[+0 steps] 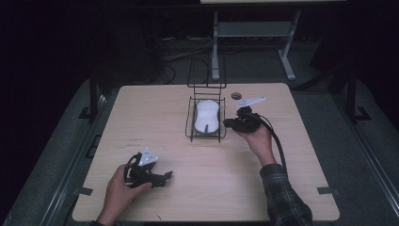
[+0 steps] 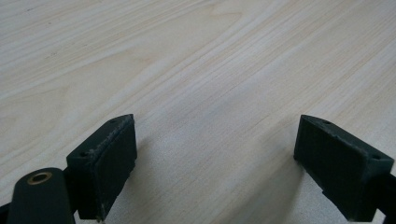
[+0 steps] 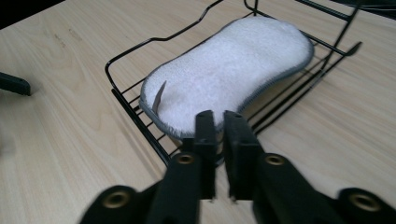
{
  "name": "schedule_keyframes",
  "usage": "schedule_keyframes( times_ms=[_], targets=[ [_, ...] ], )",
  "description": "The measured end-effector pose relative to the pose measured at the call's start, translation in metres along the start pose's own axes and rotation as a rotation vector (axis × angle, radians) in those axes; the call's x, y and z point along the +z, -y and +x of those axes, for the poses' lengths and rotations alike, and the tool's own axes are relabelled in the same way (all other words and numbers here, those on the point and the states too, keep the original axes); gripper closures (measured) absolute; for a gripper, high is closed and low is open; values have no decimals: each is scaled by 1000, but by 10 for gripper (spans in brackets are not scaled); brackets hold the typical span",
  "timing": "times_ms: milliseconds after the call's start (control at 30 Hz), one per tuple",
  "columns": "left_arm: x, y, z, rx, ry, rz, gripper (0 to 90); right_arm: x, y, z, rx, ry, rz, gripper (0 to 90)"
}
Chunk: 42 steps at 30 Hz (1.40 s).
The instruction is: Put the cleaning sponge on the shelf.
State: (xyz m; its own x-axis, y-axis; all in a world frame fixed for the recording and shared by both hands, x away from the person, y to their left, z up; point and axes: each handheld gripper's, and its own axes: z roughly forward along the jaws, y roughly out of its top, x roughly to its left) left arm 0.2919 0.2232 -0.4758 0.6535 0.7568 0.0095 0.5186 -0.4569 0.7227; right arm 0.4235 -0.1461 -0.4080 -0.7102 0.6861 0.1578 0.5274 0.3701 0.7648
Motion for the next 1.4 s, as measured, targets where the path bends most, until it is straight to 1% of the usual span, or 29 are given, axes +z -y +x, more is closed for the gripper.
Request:
schedule_keyframes(
  times_ms=[67,100,133,200,233,267,300,333,400,433,467,500,633,700,733,800,867,900,933,967,1000,1067,1100,1133,1167,1200,1233,1300,1400],
  targets=[
    [0,0,0,0,0,0,123,-6,4,-1,-4,6,2,753],
    [0,0,0,0,2,0,123,-13,8,-1,2,9,1,677],
    [0,0,0,0,2,1,123,-16,11,-1,8,16,3,631],
    [0,0,0,0,2,2,123,-24,19,-1,14,33,1,553],
    [0,0,0,0,2,2,123,-24,19,-1,14,33,1,553],
    [0,0,0,0,1,2,123,-29,27,-1,12,58,-3,485],
    [0,0,0,0,1,2,123,-29,27,-1,12,58,-3,485],
    [0,0,0,0,0,1,123,-34,35,-2,20,72,2,437],
    [0,0,0,0,0,-2,124,-40,43,-2,33,74,-1,406],
    [0,0,0,0,0,-2,124,-44,49,-3,50,78,-5,379],
    [0,0,0,0,0,-3,124,-46,53,-3,60,81,-7,372],
    [0,0,0,0,0,-3,124,-46,53,-3,60,81,-7,372],
    [0,0,0,0,0,-3,123,-56,74,-3,83,100,-25,296],
    [0,0,0,0,0,-3,123,-61,84,-1,77,133,-19,268],
    [0,0,0,0,0,-3,123,-63,87,-1,77,138,-12,260],
    [0,0,0,0,1,-3,123,-72,102,1,94,144,-3,241],
    [0,0,0,1,1,-2,124,-74,105,1,98,149,-2,240],
    [0,0,0,4,0,0,123,-77,109,2,102,152,-2,236],
    [0,0,0,0,0,-3,123,-83,118,2,122,149,3,214],
    [0,0,0,0,0,-3,123,-83,118,2,122,149,3,214],
    [0,0,0,0,0,-3,124,-89,125,3,130,152,2,201],
    [0,0,0,1,0,-3,123,-94,133,4,134,160,-2,188],
    [0,0,0,1,0,-3,124,-94,133,4,134,160,-2,188],
    [0,0,0,1,0,-3,124,-97,140,5,140,189,-2,176],
    [0,0,0,1,0,-3,124,-98,142,6,145,197,-2,165],
    [0,0,0,0,-1,-4,123,-100,147,7,144,203,0,162],
    [0,0,0,0,-1,-4,124,-100,147,7,144,203,0,162],
    [0,0,0,0,-1,-4,124,-103,157,8,147,218,6,144],
    [0,0,0,-1,0,-5,124,-104,164,9,141,235,17,140]
  ],
)
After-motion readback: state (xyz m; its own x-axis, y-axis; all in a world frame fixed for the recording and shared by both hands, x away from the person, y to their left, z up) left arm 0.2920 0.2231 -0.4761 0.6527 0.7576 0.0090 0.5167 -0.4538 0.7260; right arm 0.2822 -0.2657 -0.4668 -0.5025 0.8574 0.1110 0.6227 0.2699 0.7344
